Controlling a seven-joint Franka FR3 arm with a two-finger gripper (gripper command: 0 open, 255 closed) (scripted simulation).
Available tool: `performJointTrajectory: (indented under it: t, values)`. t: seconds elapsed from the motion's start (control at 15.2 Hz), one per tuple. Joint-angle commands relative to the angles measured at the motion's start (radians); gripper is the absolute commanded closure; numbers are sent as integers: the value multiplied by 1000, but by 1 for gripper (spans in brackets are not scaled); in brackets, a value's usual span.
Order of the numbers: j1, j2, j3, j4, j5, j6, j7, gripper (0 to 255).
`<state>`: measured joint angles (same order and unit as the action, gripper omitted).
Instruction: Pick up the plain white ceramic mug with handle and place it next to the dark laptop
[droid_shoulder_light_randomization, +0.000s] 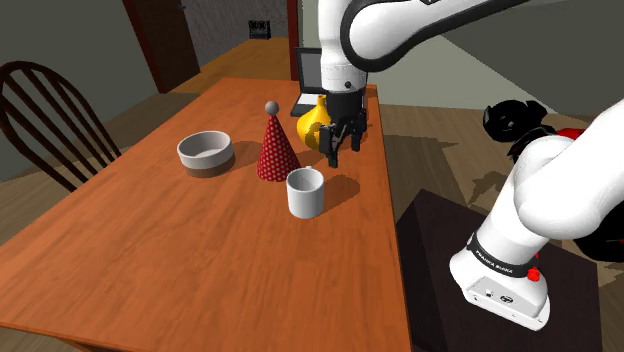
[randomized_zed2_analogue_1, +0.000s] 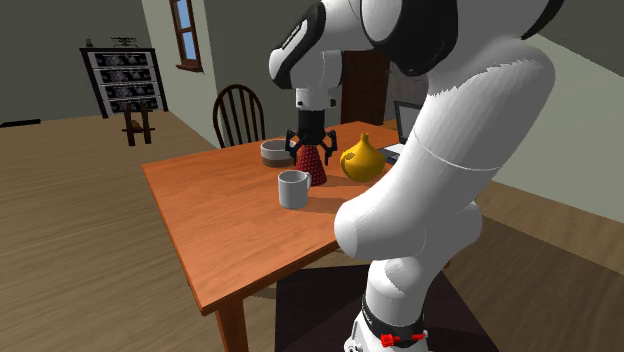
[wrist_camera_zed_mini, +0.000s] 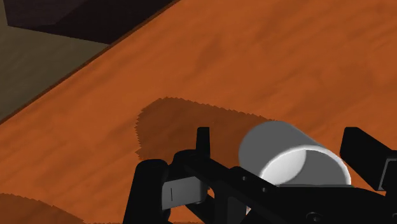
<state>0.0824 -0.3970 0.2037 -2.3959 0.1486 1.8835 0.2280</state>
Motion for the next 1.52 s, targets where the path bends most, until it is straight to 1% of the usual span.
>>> performJointTrajectory:
  t: [0.0,0.26,0.59,1.06,1.45]
  values:
    - [9,70,35,32,-5,54,43,0]
    - [21,207,91,99,-41,146,124,0]
    - [40,388,142,210,-125,231,238,0]
    - [44,433,143,159,-142,325,250,0]
    - [44,437,143,155,-144,333,252,0]
